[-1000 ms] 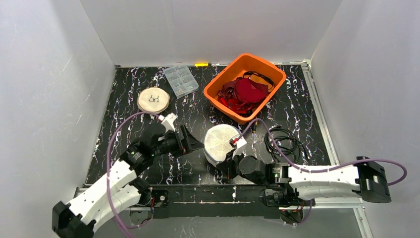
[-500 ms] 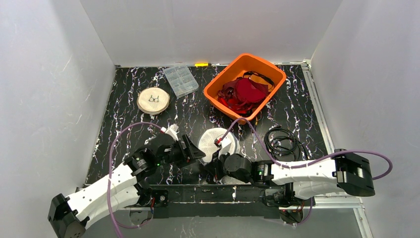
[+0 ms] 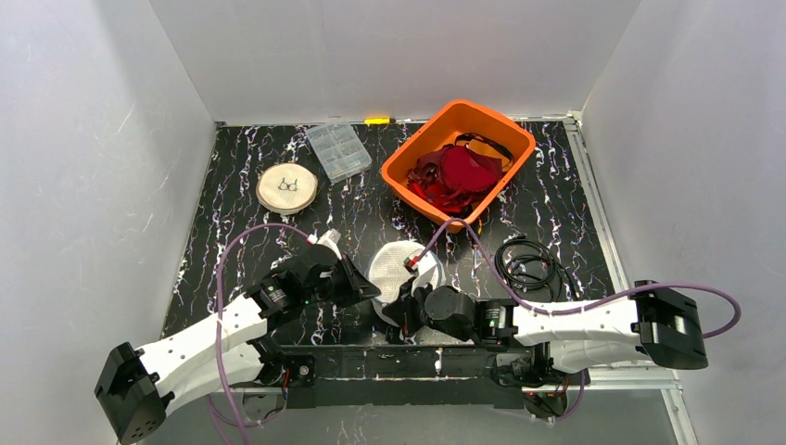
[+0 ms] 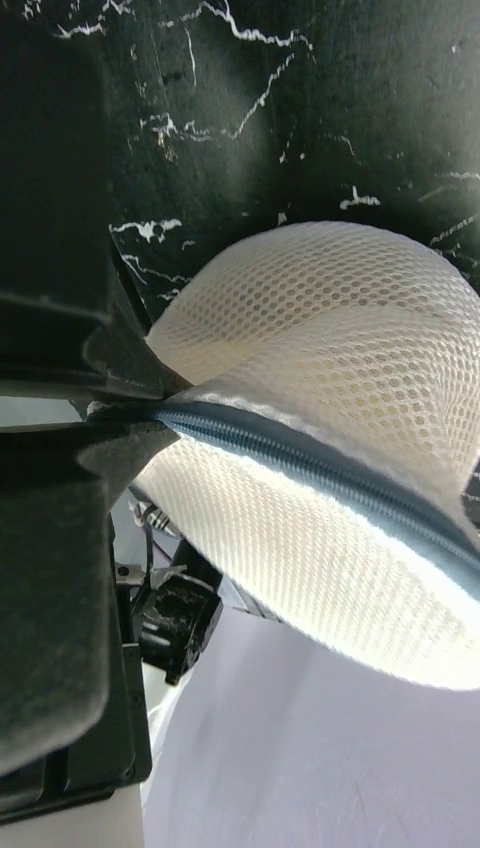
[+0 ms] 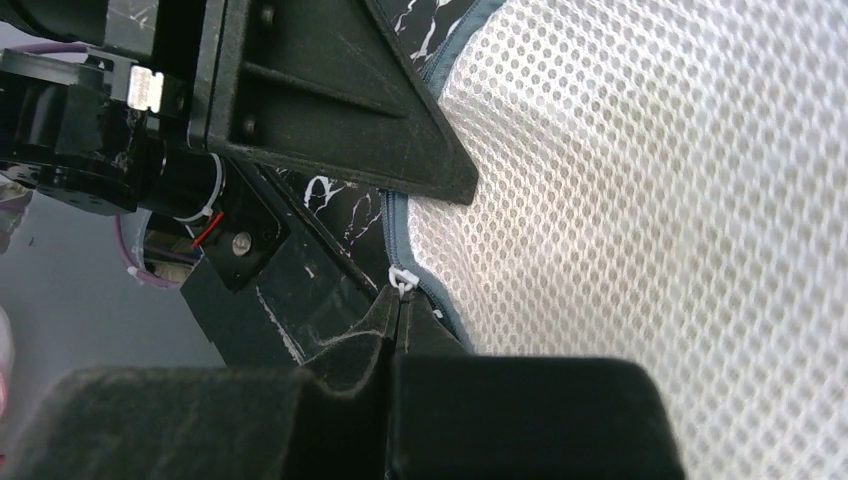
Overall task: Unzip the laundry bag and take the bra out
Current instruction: Unzip the laundry bag at the center of the board.
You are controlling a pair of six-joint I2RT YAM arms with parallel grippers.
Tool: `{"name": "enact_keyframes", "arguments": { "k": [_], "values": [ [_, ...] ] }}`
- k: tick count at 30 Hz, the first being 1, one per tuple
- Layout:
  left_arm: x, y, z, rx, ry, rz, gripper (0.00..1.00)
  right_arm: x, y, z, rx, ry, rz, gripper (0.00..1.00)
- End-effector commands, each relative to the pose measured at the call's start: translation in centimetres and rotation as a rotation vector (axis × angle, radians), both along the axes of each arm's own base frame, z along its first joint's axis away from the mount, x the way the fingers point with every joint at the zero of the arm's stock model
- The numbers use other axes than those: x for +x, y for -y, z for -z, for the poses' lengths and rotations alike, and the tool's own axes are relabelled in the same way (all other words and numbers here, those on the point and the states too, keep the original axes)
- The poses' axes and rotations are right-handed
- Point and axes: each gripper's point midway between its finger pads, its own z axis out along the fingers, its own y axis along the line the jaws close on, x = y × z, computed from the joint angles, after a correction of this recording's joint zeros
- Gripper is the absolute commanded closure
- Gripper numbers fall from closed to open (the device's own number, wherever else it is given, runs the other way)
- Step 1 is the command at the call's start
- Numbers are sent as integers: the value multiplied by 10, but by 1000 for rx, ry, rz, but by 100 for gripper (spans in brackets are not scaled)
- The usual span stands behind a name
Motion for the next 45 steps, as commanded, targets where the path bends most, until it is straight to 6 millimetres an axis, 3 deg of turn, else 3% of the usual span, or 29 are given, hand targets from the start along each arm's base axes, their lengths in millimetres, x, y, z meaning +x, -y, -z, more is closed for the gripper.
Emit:
{"name": "enact_keyframes", "arguments": {
  "k": [1,11,15,20,24,25,27,29,31,38,45],
  "values": [
    [10,-8,-9,52,55,-29,100,5,4,-27,50,28,28,99],
    [7,-13,-19,85,123,44,100,20,67,-15,-84,55,165,99],
    [9,-1,-27,26,158,151,100,19,81,-16,-70,59,170,99],
    [23,10,-30,-33,169,228,100,21,95,-1,-96,67,192,99],
    [31,12,-23,7,138,241,100,17,93,2,-55,45,179,99],
    [32,12,-20,15,127,240,94,16,91,3,-48,40,176,99],
    [31,11,-15,17,106,225,74,15,87,4,-42,33,169,99],
    [29,6,-12,19,93,200,47,13,81,5,-36,25,154,99],
    [23,0,-13,19,83,178,33,11,77,7,-38,16,141,99],
    [-18,-29,-24,-32,21,87,20,4,49,-10,34,-3,84,99],
    [-39,-45,-29,-122,-16,-22,18,-2,16,-22,72,0,15,99]
  ]
}}
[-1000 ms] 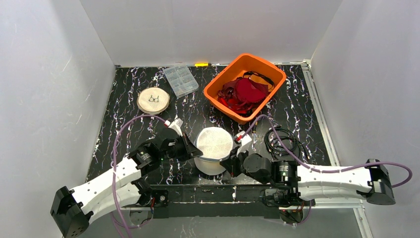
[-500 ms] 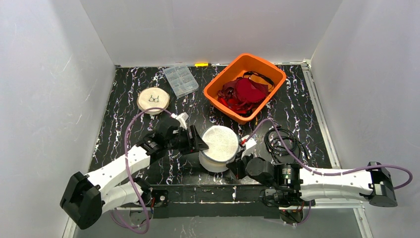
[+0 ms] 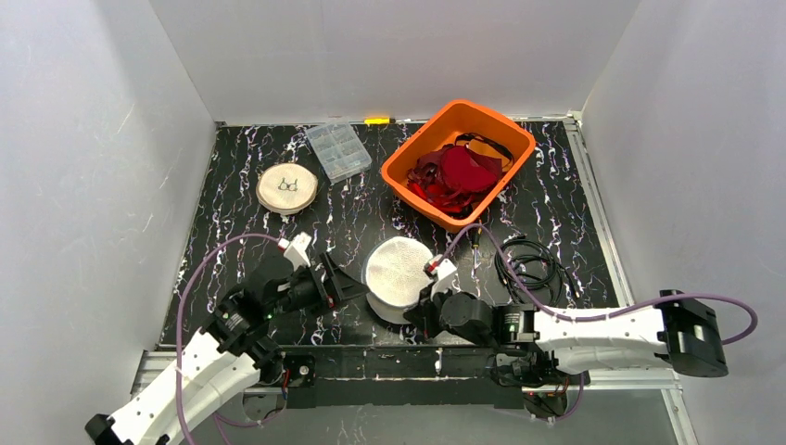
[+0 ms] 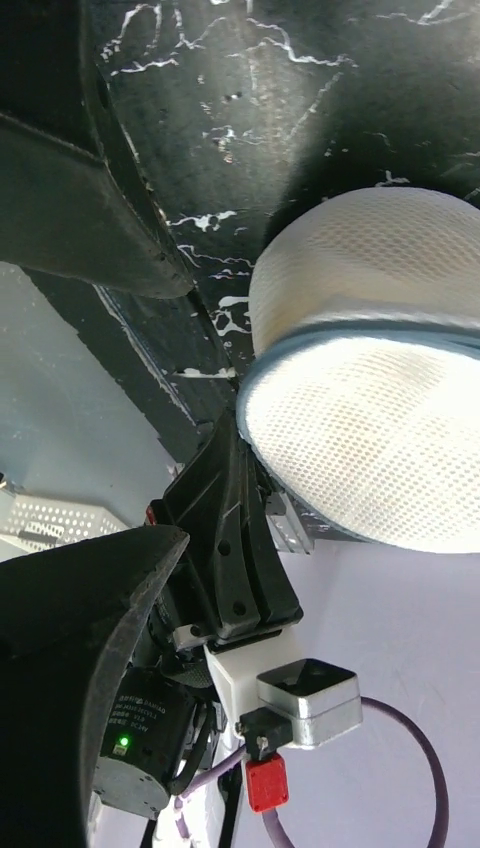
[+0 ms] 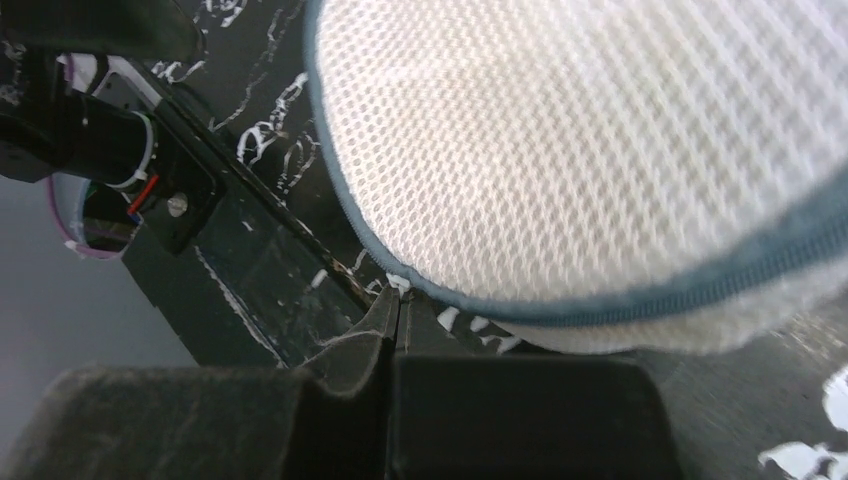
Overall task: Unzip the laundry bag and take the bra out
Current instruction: Unzip the laundry bag at the center of the board.
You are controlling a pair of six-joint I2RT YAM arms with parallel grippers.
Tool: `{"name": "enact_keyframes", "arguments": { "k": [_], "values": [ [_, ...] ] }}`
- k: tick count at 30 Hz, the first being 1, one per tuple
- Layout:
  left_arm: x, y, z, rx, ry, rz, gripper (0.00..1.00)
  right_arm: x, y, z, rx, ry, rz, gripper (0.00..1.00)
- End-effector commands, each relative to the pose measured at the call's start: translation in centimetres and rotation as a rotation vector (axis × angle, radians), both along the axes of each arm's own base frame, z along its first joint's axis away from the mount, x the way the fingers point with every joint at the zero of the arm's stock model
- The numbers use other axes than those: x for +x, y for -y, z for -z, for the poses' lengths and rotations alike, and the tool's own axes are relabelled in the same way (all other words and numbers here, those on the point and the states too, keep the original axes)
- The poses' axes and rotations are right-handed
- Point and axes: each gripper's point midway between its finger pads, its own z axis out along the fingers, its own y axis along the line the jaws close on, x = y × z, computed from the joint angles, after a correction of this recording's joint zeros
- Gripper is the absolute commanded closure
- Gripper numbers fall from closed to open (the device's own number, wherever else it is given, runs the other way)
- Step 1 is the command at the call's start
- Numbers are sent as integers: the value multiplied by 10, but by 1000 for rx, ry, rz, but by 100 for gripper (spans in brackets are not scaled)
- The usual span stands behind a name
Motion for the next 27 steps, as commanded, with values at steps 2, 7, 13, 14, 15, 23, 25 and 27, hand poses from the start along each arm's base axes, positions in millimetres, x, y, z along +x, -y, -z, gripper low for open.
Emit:
{"name": "enact_keyframes", "arguments": {
  "k": [2,7,13,14,15,23,25,27],
  "values": [
    [-16,-13,26,8,-134,-83,18,-3,-46,-45,139,31,-67,99],
    [-15,-5,26,32,-130,-67,20,-3,-68,-47,146,43,-95,99],
    [2,11,26,45,-95,-76,28,-6,-81,-44,143,36,-118,99],
    [5,12,27,51,-91,-78,29,-5,-81,-44,141,37,-117,99],
    [8,14,32,67,-97,-84,32,-5,-81,-43,139,37,-117,99],
    [26,18,52,146,-103,-125,62,-6,-76,-50,137,38,-115,99],
    [28,16,53,164,-102,-136,69,-6,-74,-51,137,36,-113,99],
    [34,10,55,197,-91,-172,77,-6,-69,-53,136,33,-106,99]
  ]
}}
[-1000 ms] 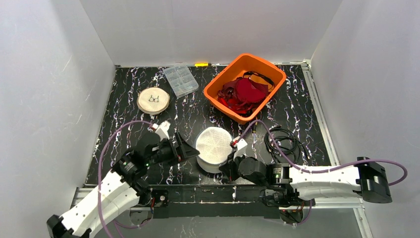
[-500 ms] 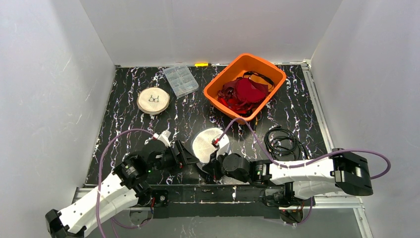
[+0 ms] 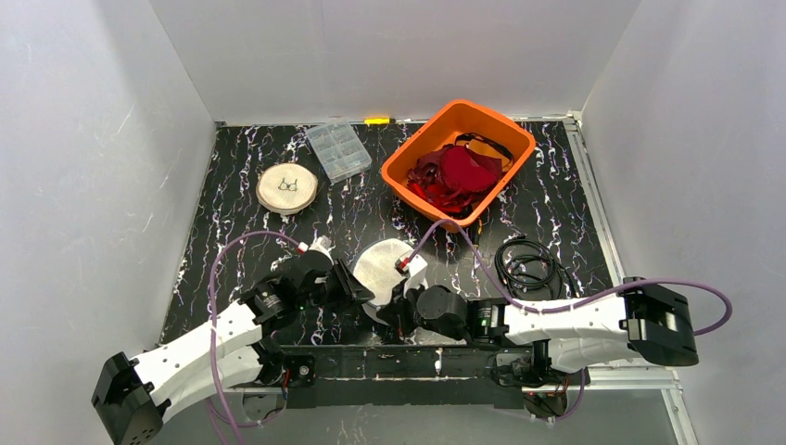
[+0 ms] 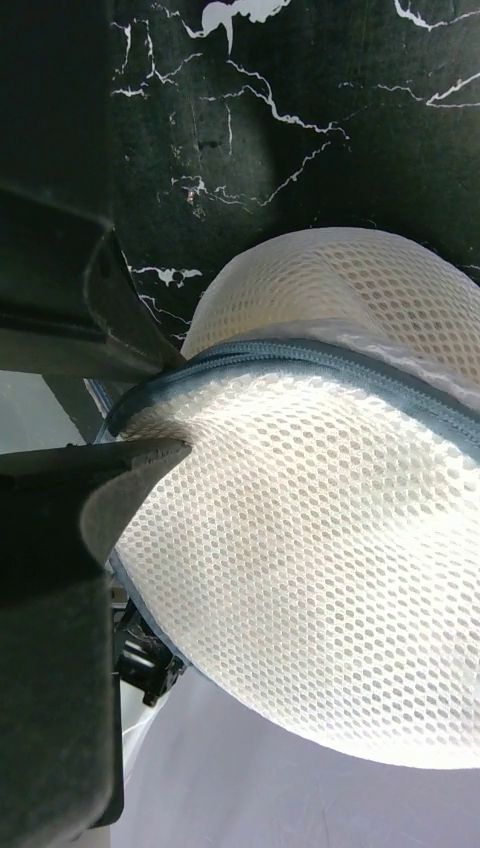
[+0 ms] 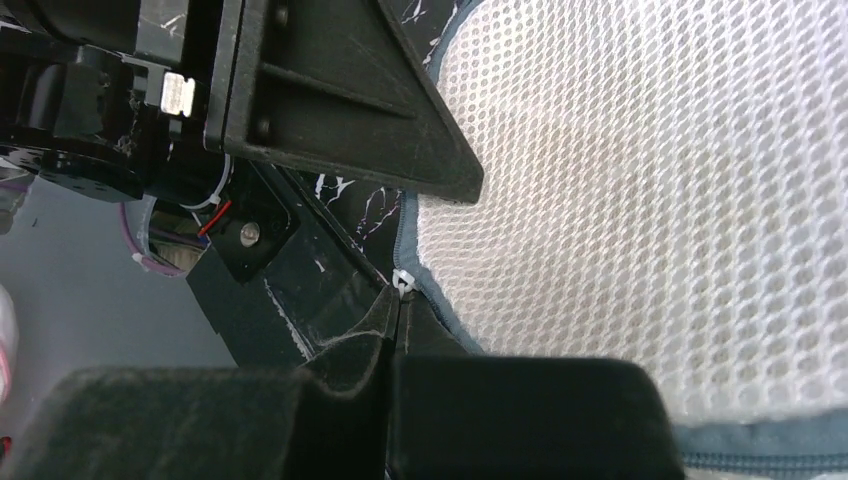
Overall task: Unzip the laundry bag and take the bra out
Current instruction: Unzip the laundry bag at the center of the board.
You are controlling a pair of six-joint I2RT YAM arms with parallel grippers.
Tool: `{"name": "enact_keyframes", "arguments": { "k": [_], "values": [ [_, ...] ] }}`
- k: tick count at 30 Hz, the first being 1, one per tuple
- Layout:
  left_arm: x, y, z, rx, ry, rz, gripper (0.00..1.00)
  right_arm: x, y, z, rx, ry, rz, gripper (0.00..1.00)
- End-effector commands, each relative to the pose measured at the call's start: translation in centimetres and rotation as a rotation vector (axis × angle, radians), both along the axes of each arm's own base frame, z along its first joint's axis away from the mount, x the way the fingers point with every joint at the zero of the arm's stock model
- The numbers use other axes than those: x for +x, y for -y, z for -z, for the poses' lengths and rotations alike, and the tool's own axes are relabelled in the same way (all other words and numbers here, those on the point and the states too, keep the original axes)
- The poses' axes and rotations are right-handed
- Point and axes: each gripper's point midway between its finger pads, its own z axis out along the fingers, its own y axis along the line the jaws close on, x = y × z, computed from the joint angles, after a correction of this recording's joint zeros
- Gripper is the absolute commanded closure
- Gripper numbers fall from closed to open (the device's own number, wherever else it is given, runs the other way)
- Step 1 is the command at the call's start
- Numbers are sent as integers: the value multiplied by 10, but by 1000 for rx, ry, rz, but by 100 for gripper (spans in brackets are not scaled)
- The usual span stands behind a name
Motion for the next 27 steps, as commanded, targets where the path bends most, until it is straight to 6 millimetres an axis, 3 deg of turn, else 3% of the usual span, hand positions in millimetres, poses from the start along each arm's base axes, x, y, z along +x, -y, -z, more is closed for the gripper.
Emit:
{"name": "enact_keyframes", "arguments": {
  "k": [1,7,19,23,25,26,27],
  "values": [
    [17,-9,-8,56,68,-63,80,1,-3,-36,78,21,5,99],
    [21,-21,-13,96,91,-111,100,6,16,-34,14,1,64,99],
    [24,-38,-22,150,127,-155,100,18,59,-30,-72,1,190,99],
    [24,-32,-26,137,145,-117,100,18,60,-33,-46,8,187,99],
    [23,-27,-32,126,152,-81,79,17,57,-35,-29,10,173,99],
    [21,-25,-35,121,154,-63,61,17,56,-34,-27,9,169,99],
    [19,-23,-37,117,155,-44,51,16,54,-34,-25,9,166,99]
  ]
}}
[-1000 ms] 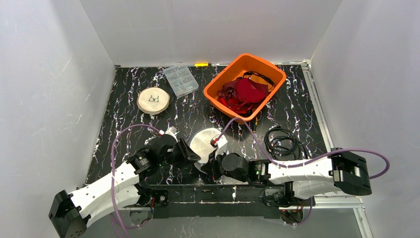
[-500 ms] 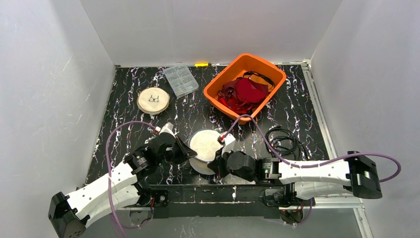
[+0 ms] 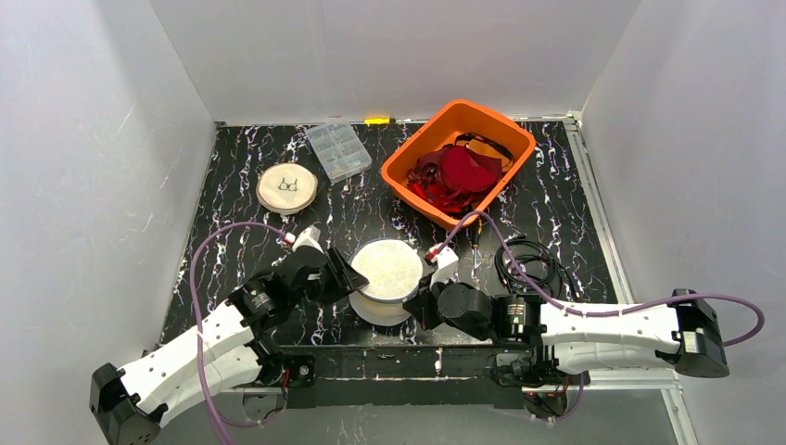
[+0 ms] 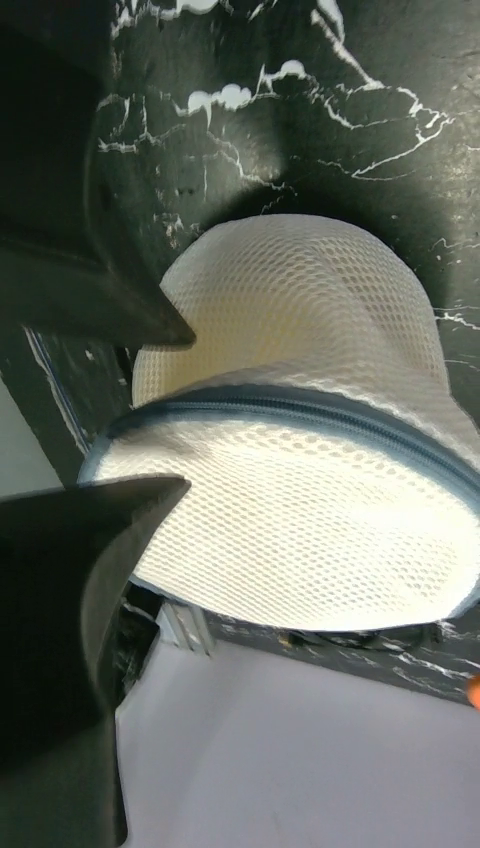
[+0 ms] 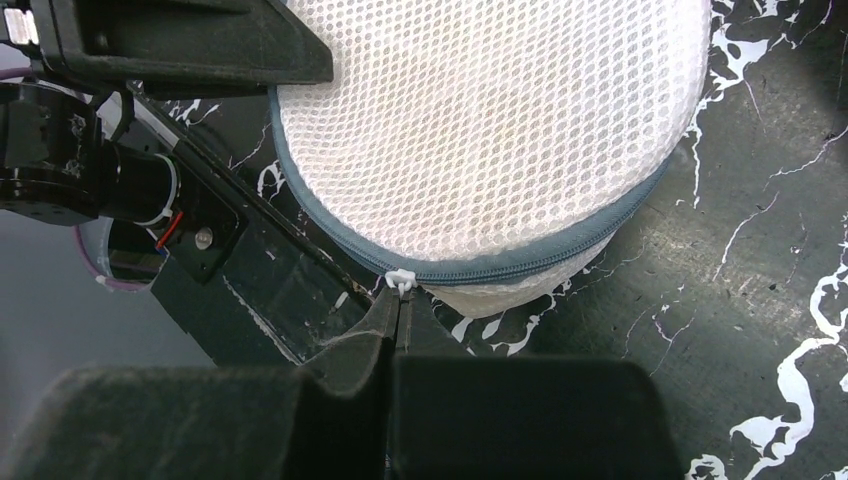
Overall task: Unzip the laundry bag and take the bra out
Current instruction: Unzip the laundry bag at the center of the board.
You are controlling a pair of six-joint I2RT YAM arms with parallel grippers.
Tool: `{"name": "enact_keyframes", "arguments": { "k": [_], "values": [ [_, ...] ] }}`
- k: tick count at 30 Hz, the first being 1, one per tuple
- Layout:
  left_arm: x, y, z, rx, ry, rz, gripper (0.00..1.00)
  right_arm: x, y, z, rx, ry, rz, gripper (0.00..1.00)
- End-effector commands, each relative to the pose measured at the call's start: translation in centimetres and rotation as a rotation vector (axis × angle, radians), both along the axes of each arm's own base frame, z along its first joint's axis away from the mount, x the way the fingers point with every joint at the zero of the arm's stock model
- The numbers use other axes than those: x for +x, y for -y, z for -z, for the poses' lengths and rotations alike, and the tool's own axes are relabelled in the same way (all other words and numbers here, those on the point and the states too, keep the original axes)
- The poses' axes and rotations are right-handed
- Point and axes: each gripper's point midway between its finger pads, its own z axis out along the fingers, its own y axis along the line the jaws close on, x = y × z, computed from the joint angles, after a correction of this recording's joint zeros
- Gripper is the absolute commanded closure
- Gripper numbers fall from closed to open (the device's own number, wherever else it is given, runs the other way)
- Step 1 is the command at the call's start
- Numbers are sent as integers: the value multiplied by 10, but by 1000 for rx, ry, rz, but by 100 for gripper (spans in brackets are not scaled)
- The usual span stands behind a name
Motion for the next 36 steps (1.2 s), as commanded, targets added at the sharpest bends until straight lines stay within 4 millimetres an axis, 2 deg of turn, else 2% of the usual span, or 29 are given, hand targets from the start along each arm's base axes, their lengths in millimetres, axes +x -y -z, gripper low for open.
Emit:
{"name": "enact_keyframes", "arguments": {
  "k": [1,3,5,9,12,16,21,25,29,35,36],
  "values": [
    [-2,-2,-13,38,32,50,42,2,-5,-12,45,22,7,99],
    [-8,-1,-17,25,22,80,32,0,-9,-10,45,17,-14,99],
    [-17,0,-20,10,6,116,27,-7,-15,-5,43,5,-56,99],
    [-49,10,-17,-73,-103,225,23,-17,-32,-5,81,-13,-127,99],
    [-61,12,-16,-132,-135,232,22,-20,-47,-9,104,-5,-163,99],
    [-60,9,-20,-167,-115,186,22,-23,-73,-18,130,15,-216,99],
    [-51,5,-14,-152,-111,126,25,-25,-98,-32,174,34,-259,99],
    [-39,-2,-4,-109,-94,53,31,-26,-101,-36,191,33,-261,99],
    [-25,-6,-2,-56,-57,10,41,-26,-94,-36,186,28,-253,99],
    [-7,-9,-6,19,-22,-32,72,-20,-77,-39,157,31,-204,99],
    [-7,-9,-7,23,-21,-36,75,-18,-73,-39,148,31,-189,99]
  ]
}}
